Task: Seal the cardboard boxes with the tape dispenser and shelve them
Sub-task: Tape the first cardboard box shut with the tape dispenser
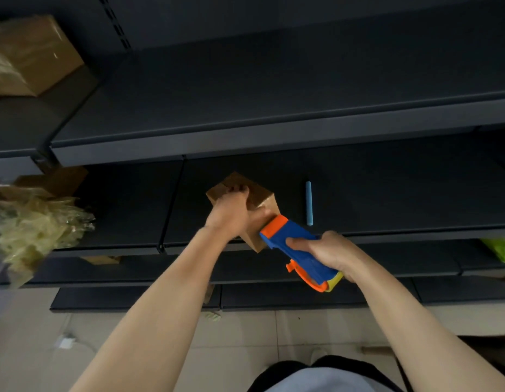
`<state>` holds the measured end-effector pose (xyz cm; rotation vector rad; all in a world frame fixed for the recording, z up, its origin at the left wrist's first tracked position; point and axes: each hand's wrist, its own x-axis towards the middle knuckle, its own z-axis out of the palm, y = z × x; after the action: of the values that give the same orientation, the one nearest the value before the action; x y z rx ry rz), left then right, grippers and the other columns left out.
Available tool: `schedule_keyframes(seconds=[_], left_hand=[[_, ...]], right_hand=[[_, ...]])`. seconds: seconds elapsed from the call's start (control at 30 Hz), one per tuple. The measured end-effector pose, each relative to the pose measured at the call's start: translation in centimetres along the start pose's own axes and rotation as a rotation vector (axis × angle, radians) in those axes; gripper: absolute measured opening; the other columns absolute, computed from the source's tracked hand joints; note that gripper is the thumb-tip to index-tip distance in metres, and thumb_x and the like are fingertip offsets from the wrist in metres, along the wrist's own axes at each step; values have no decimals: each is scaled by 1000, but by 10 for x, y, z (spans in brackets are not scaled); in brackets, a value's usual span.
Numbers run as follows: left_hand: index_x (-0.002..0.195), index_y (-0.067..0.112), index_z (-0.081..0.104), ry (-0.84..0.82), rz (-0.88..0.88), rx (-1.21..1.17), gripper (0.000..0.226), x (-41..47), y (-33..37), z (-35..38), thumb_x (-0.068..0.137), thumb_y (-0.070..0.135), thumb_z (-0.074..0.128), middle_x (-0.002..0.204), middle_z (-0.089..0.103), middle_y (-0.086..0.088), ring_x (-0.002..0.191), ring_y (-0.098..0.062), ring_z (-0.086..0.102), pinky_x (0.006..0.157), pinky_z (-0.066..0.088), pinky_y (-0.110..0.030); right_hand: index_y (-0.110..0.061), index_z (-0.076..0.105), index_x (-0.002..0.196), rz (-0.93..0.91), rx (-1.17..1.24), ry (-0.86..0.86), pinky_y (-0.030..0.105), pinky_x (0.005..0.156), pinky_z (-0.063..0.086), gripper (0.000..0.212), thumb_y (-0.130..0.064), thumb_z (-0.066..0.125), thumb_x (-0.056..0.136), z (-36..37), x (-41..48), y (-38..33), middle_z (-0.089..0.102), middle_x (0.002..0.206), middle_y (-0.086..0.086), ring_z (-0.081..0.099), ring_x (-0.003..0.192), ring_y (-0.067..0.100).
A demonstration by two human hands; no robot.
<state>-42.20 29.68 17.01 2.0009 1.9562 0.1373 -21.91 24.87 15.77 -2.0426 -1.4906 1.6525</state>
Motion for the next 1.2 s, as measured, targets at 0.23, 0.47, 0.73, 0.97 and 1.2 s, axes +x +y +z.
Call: schedule_keyframes(seconds=[0.23, 0.47, 0.73, 0.97, 1.2], left_hand=[[99, 24, 66, -194, -47, -379, 36, 5, -25, -44, 84, 56, 59, 90, 67, 3, 83, -10, 61, 66, 41, -24], [126, 12, 57, 37, -133, -484, 53, 23, -36, -31, 91, 52, 51, 122, 62, -7, 108, -22, 59, 92, 48, -39], [93, 13, 65, 156, -227, -499, 46, 50, -63, -27, 87, 57, 52, 88, 66, -1, 88, -20, 63, 66, 43, -27], [84, 27, 58, 114, -190, -483, 38, 65, -69, -27, 82, 65, 53, 84, 63, 6, 80, -12, 61, 70, 48, -32], [97, 16, 56, 459, 34, -78, 27, 51, -57, -20, 92, 43, 52, 94, 53, 0, 92, -17, 54, 75, 40, -30]], right_hand=[[-9, 67, 89, -98, -70, -19, 29, 65, 53, 62, -68, 66, 70, -19, -25, -36, 74, 77, 6, 68, 61, 16], [-3, 64, 89, -144, 65, -106, 20, 42, 49, 54, -56, 68, 79, -14, -30, -77, 71, 60, 7, 69, 51, 16], [-8, 67, 87, -175, -4, -53, 28, 57, 56, 59, -66, 65, 72, -6, -35, -68, 73, 67, 5, 71, 59, 17], [-13, 65, 83, 0, 7, -13, 24, 57, 45, 63, -72, 68, 62, -1, -29, -28, 71, 70, 0, 66, 61, 13], [-11, 63, 97, -4, -3, -4, 27, 63, 48, 73, -74, 69, 61, 11, -9, -32, 72, 83, 4, 68, 71, 18]])
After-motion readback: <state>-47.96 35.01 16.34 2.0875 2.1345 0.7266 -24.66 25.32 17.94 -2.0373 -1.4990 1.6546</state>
